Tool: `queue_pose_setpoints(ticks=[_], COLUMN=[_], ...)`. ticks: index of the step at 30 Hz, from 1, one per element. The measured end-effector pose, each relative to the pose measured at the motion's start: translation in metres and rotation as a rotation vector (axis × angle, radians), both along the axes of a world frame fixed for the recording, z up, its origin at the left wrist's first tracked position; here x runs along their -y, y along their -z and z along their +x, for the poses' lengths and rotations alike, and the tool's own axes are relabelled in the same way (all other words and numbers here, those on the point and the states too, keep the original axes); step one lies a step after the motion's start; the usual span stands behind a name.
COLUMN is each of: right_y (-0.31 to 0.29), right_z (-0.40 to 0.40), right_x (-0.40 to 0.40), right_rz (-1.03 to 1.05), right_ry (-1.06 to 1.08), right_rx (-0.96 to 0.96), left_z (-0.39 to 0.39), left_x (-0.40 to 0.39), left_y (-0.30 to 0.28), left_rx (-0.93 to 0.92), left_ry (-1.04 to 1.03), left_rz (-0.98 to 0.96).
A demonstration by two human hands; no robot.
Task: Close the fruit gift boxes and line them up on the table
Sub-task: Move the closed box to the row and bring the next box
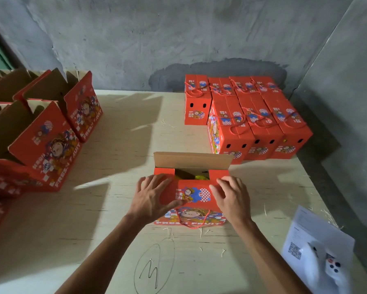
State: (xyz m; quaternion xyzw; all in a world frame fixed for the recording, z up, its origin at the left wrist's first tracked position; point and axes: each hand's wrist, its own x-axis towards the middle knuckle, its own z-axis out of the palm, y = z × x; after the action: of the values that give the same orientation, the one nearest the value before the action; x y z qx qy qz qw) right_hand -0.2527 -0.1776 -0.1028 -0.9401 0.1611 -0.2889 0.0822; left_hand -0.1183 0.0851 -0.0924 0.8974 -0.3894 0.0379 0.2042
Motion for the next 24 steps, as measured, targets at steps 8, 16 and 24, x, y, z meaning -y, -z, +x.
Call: queue_pose_setpoints(ticks=[8,16,24], right_y=[-0.004,-0.001,-0.002], right_z=[0.016,0.014,0.014], right_x=[-0.012,-0.018,-0.021], right_rz=[0.027,0.051,0.156], right_ry=[0.003,0.035,0.035], right_rx=[-0.025,0.106,0.049], left_z=[-0.023,-0.023,-0.011], left_x=[0.043,0.044,0.048], left_y=[0.009,0.006,0.007], left_rx=[0.195,0.141,-0.045], left_ry=[-0.132,-0.195,-0.259], left_rz=[-0.023,-0.013,-0.139])
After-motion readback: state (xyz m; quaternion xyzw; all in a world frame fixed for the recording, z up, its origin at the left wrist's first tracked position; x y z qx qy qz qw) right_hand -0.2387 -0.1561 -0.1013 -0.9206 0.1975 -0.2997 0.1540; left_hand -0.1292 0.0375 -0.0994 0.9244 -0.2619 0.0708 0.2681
